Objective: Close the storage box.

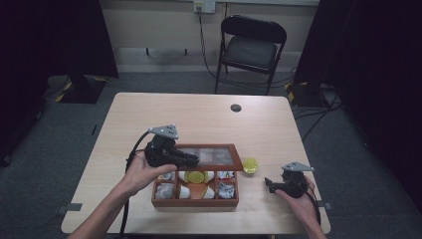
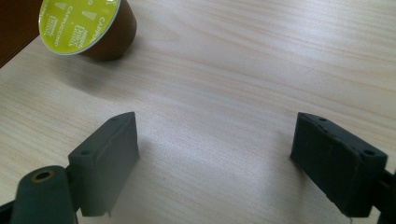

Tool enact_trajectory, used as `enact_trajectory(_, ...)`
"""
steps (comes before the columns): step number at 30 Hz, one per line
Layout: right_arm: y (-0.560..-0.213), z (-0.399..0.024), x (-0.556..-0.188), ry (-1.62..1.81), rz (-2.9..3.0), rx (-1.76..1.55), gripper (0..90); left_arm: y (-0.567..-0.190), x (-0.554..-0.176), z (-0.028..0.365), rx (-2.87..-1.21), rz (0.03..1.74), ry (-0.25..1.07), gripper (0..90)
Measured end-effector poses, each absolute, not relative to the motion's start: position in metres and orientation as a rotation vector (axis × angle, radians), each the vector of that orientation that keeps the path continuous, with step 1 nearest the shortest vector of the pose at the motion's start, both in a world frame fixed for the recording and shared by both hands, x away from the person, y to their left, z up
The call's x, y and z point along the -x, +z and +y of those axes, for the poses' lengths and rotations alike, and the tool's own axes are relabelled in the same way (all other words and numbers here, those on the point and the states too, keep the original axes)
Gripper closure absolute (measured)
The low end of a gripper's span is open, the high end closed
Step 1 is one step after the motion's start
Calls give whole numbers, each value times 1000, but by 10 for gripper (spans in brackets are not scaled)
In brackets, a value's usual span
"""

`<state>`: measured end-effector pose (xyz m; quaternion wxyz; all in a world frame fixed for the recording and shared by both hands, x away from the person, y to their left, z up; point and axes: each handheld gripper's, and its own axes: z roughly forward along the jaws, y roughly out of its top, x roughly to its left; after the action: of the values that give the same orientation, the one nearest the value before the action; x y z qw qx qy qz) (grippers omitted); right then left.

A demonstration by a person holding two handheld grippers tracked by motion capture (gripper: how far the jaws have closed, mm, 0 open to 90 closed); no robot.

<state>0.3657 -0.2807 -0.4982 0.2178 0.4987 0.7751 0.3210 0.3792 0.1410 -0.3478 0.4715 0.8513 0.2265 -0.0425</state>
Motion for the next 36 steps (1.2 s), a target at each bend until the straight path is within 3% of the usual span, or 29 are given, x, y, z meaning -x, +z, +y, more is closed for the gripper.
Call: enact_trajectory(36, -500, -281, -366, 904, 2136, -1374, 132, -412, -349, 130, -2204, 464, -115, 817)
